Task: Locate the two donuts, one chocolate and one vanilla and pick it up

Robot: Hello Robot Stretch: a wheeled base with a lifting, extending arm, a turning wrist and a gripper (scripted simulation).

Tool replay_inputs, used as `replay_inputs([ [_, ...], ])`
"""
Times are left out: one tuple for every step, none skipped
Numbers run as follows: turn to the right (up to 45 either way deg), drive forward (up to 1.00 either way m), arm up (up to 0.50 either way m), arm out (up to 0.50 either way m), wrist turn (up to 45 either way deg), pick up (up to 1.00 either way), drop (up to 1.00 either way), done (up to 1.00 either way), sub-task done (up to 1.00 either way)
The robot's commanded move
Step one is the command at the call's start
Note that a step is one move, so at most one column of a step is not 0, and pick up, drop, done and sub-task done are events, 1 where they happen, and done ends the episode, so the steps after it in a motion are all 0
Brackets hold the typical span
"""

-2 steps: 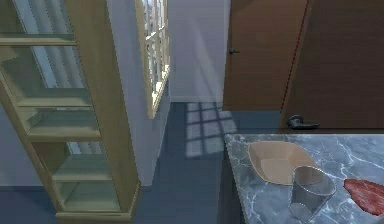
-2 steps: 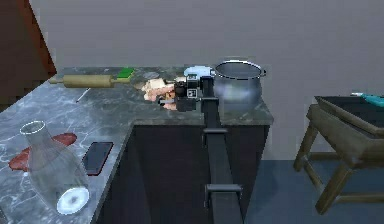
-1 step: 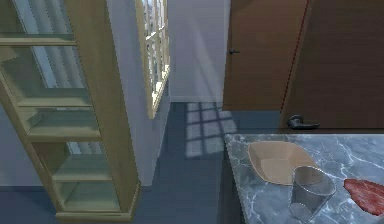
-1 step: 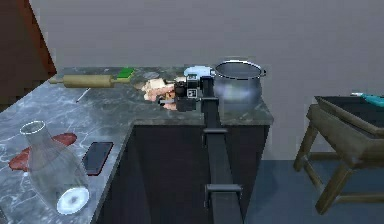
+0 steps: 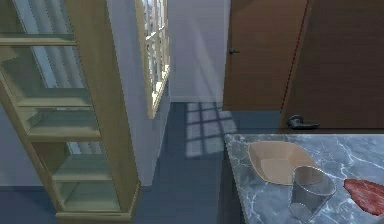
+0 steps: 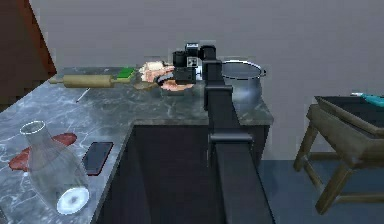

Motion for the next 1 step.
replay_inputs([
  [0.0, 0.0, 0.0, 0.0, 0.0, 0.0, 0.0, 1.0, 0.0],
])
